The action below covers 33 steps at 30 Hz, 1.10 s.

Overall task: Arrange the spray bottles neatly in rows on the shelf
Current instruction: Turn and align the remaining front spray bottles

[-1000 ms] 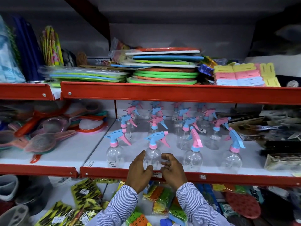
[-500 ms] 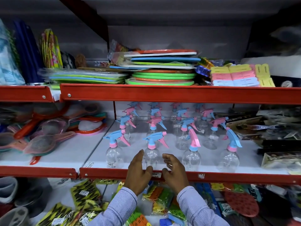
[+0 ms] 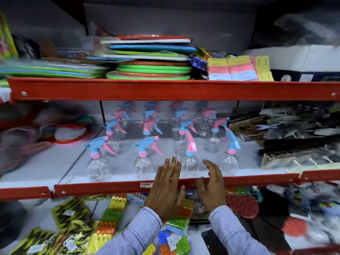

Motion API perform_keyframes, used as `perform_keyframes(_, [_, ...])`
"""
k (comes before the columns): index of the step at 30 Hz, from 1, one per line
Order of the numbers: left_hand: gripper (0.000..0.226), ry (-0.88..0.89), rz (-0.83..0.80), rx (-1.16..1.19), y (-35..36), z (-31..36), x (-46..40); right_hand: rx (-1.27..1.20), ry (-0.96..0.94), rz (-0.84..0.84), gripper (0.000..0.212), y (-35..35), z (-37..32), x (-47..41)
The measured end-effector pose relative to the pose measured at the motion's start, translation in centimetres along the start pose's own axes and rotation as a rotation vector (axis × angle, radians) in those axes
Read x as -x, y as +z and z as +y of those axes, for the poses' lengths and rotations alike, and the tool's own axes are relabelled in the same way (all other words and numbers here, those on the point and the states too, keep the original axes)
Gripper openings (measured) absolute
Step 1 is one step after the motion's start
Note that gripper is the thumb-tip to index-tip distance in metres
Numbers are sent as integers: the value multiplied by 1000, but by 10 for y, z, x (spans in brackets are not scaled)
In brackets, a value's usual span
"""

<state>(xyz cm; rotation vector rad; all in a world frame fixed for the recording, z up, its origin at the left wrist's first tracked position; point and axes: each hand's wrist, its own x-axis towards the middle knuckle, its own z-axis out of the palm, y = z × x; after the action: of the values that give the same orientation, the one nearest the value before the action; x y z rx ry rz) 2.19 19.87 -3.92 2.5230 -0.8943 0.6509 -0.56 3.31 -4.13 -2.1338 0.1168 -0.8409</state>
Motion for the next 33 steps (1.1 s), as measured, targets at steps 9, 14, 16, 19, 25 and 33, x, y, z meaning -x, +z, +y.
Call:
perform_keyframes(9, [65, -302, 34, 214, 23, 44, -27, -155, 138, -455, 75, -9, 32, -53])
perform_keyframes(14, [50, -450, 175, 329, 25, 65, -34, -153, 94, -559, 70, -15, 37, -67])
perform_keyframes(16, [51, -500, 168, 346, 25, 69, -35, -159, 92, -566, 68, -17, 37, -64])
perform_keyframes(19, [57, -539, 157, 344, 25, 67, -38, -172, 100, -548, 63, -18, 37, -60])
perform_keyframes(25, [69, -548, 81, 413, 22, 63, -47, -231, 123, -479, 51, -23, 34, -48])
perform_keyframes(33, [67, -616, 105, 481, 17, 59, -44, -181, 147, -421, 55, -22, 28, -45])
